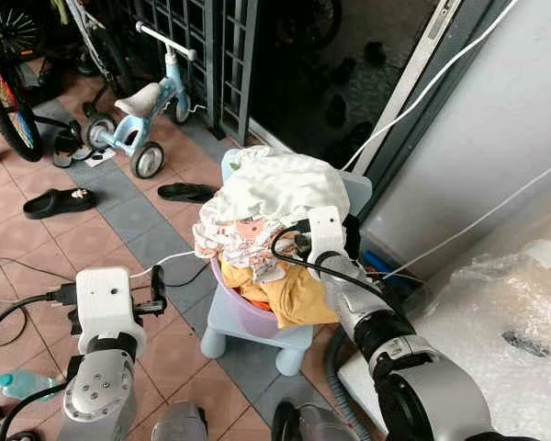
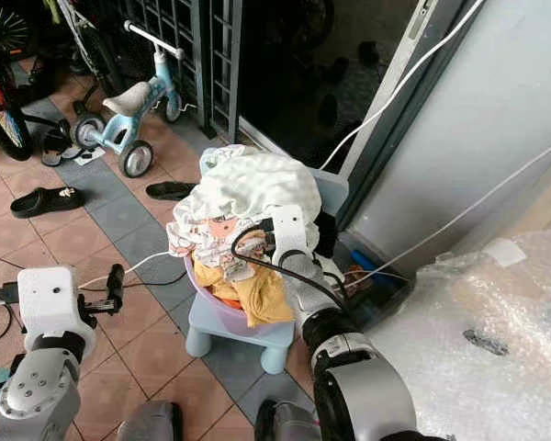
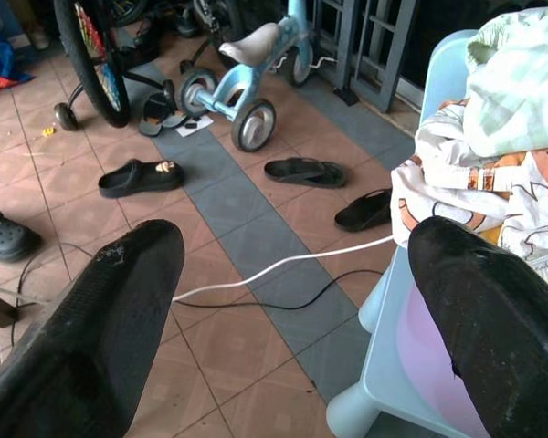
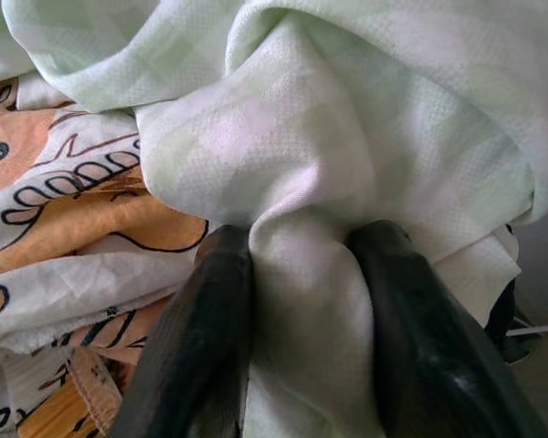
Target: Clothes washing
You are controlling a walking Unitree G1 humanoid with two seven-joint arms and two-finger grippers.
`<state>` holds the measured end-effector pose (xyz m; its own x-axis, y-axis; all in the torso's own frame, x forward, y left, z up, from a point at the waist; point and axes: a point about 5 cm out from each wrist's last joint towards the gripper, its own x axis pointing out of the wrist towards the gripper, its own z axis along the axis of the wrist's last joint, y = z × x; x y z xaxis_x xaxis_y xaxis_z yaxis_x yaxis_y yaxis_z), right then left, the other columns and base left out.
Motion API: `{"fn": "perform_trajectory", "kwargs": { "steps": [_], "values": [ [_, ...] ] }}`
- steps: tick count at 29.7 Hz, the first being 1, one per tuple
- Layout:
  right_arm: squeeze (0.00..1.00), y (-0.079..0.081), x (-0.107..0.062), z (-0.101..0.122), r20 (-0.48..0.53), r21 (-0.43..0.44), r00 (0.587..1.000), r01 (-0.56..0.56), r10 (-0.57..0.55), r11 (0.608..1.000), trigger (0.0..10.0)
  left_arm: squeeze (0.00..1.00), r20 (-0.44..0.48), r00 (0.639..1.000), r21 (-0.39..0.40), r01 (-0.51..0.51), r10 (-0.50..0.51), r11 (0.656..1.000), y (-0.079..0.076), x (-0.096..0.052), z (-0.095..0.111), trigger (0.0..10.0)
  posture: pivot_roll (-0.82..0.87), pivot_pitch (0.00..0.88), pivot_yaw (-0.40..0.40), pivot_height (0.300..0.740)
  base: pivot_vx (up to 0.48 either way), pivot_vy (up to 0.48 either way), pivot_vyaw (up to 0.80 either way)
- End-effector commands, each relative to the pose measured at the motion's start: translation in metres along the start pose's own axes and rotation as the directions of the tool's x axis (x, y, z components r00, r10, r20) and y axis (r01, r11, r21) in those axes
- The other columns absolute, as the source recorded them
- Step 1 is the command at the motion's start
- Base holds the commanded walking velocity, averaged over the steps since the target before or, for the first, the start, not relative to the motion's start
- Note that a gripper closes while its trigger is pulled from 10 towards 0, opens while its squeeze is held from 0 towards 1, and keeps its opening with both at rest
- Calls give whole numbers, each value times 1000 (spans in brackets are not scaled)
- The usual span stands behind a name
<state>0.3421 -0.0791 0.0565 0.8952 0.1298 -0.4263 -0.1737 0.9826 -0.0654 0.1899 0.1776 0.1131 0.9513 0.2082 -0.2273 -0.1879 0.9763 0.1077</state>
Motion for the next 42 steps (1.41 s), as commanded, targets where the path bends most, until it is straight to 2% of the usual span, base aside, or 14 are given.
{"fn": "perform_trajectory", "kwargs": {
  "steps": [1,11,15,21,24,27,30,31,32,33,35,36,40,42],
  "values": [
    [0,-4,1,-2,-15,15,1000,14,-14,1000,0,0,0,1000,1,-7,7,1000,-1,-2,2,10000,232,117,-142,740,0,0,0],
    [0,-8,1,-5,-23,8,1000,16,-16,1000,0,0,-9,1000,-11,-12,12,1000,-2,-1,0,10000,226,109,-143,740,0,0,0],
    [0,-10,3,3,0,15,1000,3,-3,1000,0,0,-5,1000,-12,-11,11,1000,-2,5,0,10000,215,89,-135,740,0,0,0],
    [0,-13,4,24,98,32,994,-43,39,999,0,0,1,999,4,44,-44,999,-9,17,0,10000,187,36,-123,740,0,0,0],
    [0,-19,1,39,178,11,981,-84,80,996,0,0,14,993,15,118,-118,993,-15,29,0,10000,145,0,-99,740,0,0,0],
    [0,-30,-9,46,260,-22,958,-116,118,993,0,0,44,983,51,176,-179,983,-21,39,4,10000,111,0,-70,740,0,0,0],
    [0,-35,-22,50,323,-49,936,-131,139,990,0,0,63,977,71,201,-205,977,-25,44,6,10000,89,0,-55,740,0,0,0],
    [0,-37,-31,52,360,-61,921,-138,151,989,0,0,73,974,73,211,-216,975,-28,48,8,10000,79,0,-46,740,0,0,0],
    [0,-37,-31,52,360,-61,921,-138,151,989,0,0,73,974,73,211,-216,975,-28,48,8,10000,79,0,-46,740,0,0,0],
    [0,-37,-48,57,434,-94,884,-147,173,985,0,0,84,972,75,213,-219,974,-31,54,10,10000,49,0,-22,740,0,0,0],
    [0,-37,-64,62,505,-122,844,-138,181,983,0,0,101,969,85,217,-225,972,-35,59,13,10000,42,0,-13,740,0,0,0],
    [0,-37,-64,62,505,-122,844,-138,181,983,0,0,101,969,85,217,-225,972,-35,59,13,10000,42,0,-13,740,0,0,0],
    [0,-41,-91,70,606,-140,784,-59,133,988,0,0,144,963,100,216,-228,971,-39,64,19,10000,38,0,-6,740,0,0,0],
    [0,-47,-97,67,618,-116,783,12,63,993,0,0,158,962,97,208,-222,973,-38,67,21,10000,24,0,1,740,0,0,0]
  ]
}}
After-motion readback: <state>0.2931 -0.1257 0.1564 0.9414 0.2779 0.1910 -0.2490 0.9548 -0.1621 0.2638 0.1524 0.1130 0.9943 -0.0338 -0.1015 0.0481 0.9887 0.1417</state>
